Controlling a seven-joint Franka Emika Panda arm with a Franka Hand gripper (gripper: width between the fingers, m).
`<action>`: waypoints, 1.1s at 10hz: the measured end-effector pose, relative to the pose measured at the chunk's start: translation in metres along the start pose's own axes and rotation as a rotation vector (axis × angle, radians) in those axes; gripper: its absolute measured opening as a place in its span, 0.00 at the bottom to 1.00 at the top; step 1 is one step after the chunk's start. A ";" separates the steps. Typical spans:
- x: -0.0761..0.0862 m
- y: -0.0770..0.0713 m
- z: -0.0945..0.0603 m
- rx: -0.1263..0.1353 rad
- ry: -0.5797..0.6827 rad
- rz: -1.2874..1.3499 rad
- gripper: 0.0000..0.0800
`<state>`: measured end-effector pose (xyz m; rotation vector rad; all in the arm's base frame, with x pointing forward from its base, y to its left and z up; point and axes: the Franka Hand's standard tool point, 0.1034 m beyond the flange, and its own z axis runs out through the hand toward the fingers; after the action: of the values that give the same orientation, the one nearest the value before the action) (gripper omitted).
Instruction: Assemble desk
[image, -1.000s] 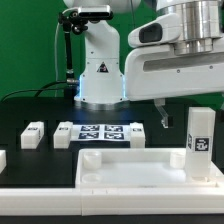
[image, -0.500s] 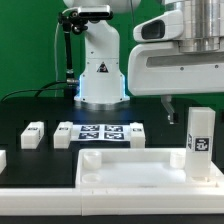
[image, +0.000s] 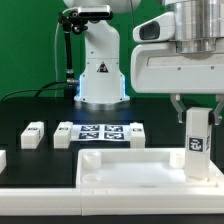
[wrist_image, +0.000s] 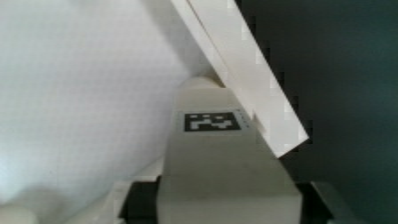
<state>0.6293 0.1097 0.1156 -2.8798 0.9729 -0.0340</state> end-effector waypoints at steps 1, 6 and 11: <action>0.000 0.000 0.000 0.003 0.004 0.212 0.36; 0.004 -0.001 0.001 0.115 0.013 0.769 0.36; 0.009 -0.006 0.000 0.106 0.037 0.412 0.79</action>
Offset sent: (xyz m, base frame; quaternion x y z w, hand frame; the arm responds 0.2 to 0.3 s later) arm 0.0050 0.0057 -0.0069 0.1380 -0.0151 0.4539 0.8802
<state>0.6397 0.1090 0.1160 -2.5379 1.4995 -0.1026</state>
